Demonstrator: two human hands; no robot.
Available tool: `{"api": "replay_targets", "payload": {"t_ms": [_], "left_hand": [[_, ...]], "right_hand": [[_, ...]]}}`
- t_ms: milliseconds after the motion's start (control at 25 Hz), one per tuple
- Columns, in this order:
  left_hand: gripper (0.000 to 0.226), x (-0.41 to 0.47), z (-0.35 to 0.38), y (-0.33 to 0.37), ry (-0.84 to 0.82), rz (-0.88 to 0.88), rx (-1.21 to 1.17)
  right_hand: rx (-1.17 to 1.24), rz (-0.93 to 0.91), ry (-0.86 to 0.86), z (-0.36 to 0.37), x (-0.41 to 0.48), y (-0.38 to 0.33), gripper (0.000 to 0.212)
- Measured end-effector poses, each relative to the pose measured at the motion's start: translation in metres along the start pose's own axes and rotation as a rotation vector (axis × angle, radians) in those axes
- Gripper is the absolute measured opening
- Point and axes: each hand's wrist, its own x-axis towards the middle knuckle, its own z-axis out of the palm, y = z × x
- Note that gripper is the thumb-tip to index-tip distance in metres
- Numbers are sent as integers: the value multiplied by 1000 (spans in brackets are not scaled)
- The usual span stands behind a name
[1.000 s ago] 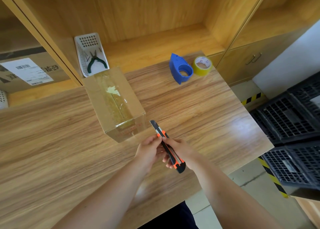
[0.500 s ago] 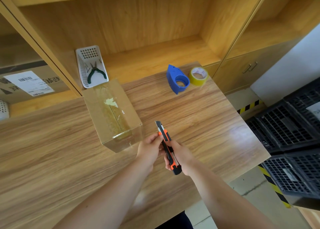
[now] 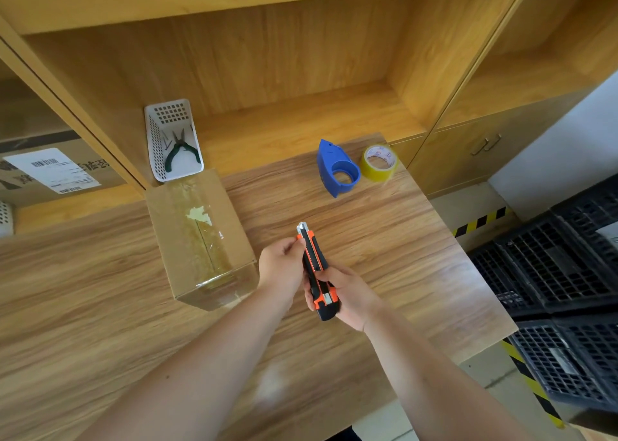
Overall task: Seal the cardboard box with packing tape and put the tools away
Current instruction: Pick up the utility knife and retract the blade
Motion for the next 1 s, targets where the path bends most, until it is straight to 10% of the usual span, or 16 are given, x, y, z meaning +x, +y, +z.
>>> {"api": "replay_targets", "payload": {"t_ms": [160, 1000], "left_hand": [[31, 11, 11, 21, 26, -47, -89], [36, 128, 49, 73, 72, -231, -609]], "right_hand": [[93, -1, -58, -15, 9, -15, 44], [167, -88, 250, -58, 90, -78, 29]]}}
